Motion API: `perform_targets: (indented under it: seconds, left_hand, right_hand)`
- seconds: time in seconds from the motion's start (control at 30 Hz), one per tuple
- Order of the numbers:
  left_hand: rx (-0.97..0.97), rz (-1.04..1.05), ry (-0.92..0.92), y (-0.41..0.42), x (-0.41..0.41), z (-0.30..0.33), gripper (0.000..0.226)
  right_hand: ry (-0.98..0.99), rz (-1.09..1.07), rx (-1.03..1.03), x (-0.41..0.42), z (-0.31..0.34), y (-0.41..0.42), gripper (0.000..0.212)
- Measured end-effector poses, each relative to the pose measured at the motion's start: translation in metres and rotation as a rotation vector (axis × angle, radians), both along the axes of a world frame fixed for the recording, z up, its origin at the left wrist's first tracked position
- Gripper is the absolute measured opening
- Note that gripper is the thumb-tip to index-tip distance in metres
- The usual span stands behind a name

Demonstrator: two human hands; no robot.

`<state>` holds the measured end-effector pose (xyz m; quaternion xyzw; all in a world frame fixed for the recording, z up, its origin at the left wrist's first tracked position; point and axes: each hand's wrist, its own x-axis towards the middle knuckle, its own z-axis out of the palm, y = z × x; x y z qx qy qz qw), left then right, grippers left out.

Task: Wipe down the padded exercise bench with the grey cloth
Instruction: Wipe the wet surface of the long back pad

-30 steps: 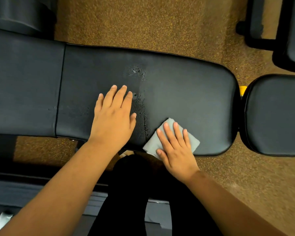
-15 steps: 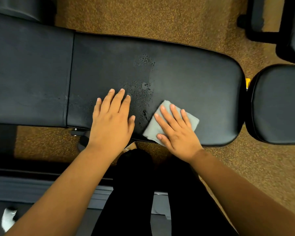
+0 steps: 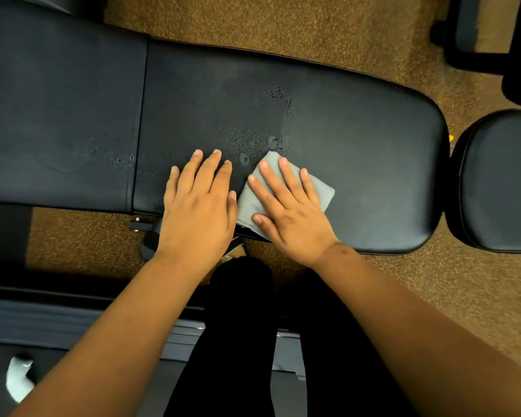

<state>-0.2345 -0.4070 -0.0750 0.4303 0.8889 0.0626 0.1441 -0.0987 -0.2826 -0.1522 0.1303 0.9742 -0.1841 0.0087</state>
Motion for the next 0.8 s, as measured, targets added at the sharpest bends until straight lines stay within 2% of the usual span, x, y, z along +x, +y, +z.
perform_targets:
  seconds: [0.13,0.33,0.43,0.57,0.8]
  left_hand:
    - [-0.02,-0.012,0.012,-0.002,-0.008,0.002,0.049]
    - [-0.032,-0.006,0.027,-0.009,-0.019,0.001,0.051]
    - [-0.017,0.012,0.016,-0.012,-0.019,0.0,0.049]
    - [0.007,0.042,0.015,-0.012,-0.019,0.001,0.047]
    - [0.032,0.11,0.055,-0.008,-0.032,0.007,0.047]
  right_hand:
    - [-0.043,0.092,0.046,0.029,-0.006,0.015,0.058]
    - [-0.088,0.06,0.054,0.064,-0.01,0.027,0.059]
    - [-0.059,0.013,0.034,0.043,-0.006,0.01,0.059]
    - [0.01,0.078,0.026,0.001,0.0,-0.006,0.058]
    - [0.023,0.072,0.025,-0.052,0.002,0.035,0.057]
